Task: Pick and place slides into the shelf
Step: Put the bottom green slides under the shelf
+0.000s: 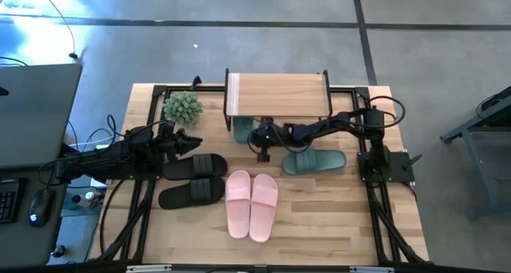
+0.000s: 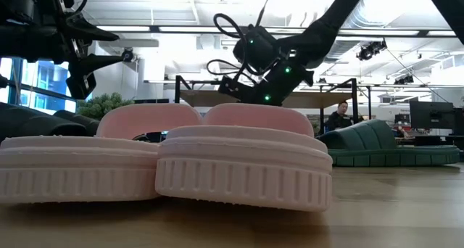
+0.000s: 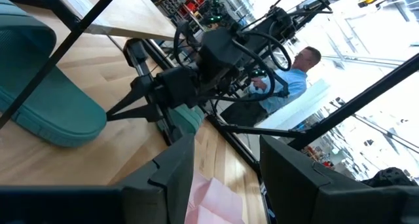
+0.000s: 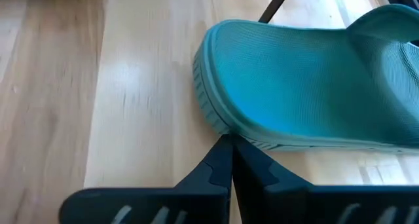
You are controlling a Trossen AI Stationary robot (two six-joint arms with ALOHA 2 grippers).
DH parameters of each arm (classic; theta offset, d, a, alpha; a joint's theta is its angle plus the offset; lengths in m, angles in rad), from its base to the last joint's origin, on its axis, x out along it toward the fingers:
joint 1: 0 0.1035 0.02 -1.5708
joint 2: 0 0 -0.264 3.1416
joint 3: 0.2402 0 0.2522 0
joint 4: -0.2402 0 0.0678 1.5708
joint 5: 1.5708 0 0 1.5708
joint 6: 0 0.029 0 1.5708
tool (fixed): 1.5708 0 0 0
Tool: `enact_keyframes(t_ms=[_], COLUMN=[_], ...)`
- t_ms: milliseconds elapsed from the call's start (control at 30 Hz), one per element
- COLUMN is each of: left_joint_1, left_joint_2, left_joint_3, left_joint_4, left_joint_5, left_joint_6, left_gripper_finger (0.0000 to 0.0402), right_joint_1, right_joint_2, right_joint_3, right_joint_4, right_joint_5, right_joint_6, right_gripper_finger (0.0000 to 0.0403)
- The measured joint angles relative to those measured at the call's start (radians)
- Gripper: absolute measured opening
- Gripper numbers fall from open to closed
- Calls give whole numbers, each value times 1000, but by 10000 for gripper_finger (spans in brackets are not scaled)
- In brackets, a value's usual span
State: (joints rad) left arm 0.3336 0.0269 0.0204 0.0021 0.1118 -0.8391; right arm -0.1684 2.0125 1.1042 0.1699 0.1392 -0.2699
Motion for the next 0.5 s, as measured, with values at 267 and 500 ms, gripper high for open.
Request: enact_keyframes(t_ms=[267,500], left_joint_1=[0,0], left_joint_2=[0,0], left_joint_3=[0,0], left_joint_4=[0,0], left_joint_5=[0,0], left_joint_6=[0,0], left_gripper_finger=[159,159], right_joint_1=[-2,-2], right_joint_2=[0,0], right_joint_3=[0,30], right_joint_4=[22,-8], right_joint_5=[-5,-36], right_joint_6=[0,2], right_gripper_finger=[0,0])
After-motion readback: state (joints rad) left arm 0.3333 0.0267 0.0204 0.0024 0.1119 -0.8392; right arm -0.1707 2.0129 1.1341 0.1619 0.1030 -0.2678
